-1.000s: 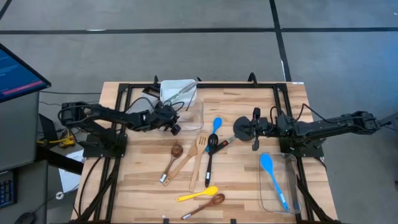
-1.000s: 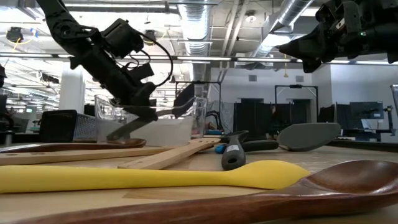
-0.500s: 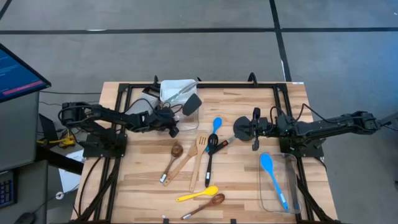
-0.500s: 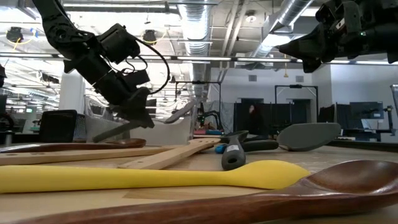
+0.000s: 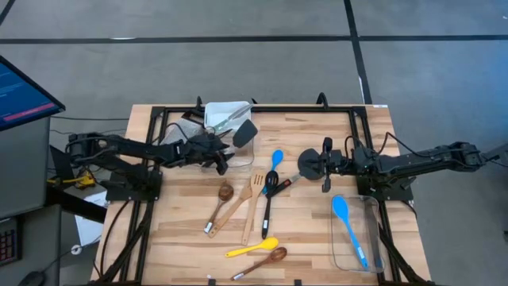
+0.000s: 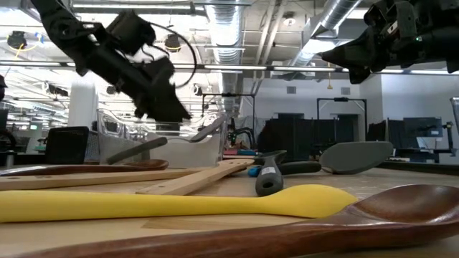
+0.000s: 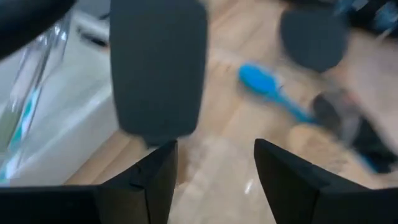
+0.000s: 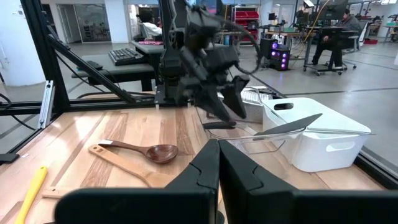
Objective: Pick & Place Kitchen Items
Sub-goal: Put the top wooden spoon into the bottom transparent bin
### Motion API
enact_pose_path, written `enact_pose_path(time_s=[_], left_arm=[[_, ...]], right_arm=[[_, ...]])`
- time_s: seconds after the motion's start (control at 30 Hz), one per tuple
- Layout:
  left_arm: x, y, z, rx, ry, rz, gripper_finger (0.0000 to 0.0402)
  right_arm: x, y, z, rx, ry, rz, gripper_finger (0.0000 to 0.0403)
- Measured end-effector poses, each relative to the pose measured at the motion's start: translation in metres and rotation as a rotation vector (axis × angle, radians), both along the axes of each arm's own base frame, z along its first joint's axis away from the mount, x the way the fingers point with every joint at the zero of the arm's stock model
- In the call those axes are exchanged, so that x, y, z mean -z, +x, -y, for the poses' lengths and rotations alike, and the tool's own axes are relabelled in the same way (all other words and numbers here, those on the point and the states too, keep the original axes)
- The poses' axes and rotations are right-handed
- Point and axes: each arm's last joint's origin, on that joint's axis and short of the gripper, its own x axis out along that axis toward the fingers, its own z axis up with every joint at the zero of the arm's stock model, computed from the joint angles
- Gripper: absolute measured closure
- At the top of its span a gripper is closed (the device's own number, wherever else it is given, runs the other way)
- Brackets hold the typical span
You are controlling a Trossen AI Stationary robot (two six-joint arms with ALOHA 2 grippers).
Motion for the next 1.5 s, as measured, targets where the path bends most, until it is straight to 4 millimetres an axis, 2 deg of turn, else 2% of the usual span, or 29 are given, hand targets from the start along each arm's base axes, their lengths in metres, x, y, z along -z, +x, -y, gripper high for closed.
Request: enact_pose_path(time_s=[0.33,0.5,0.8,1.0,1.17,1.5], left_arm=[[-0.059,-0.023,0.011,0.156,-0.009,0.295,0.0202],[-0.075,-0.031,0.029,0.303,-0.031,0.381,0.021],[-0.081,-0.03,0.077,0.542,-0.068,0.422,0.025],[-0.084,-0.033,0.1,0.653,-0.085,0.457,0.026],[-0.085,-0.035,0.108,0.693,-0.093,0.46,0.0262],[-0.085,-0.035,0.109,0.696,-0.085,0.465,0.0262]], right_arm=[[0.0,0.0,0.0,0.0,0.0,0.0,0.0403],[0.0,0.0,0.0,0.0,0.0,0.0,0.0403],[0.0,0.0,0.0,0.0,0.0,0.0,0.0403],[0.0,0.0,0.0,0.0,0.0,0.0,0.0403],[0.0,0.0,0.0,0.0,0.0,0.0,0.0403],[0.0,0.0,-0.003,-0.025,0.001,0.0,0.0403]])
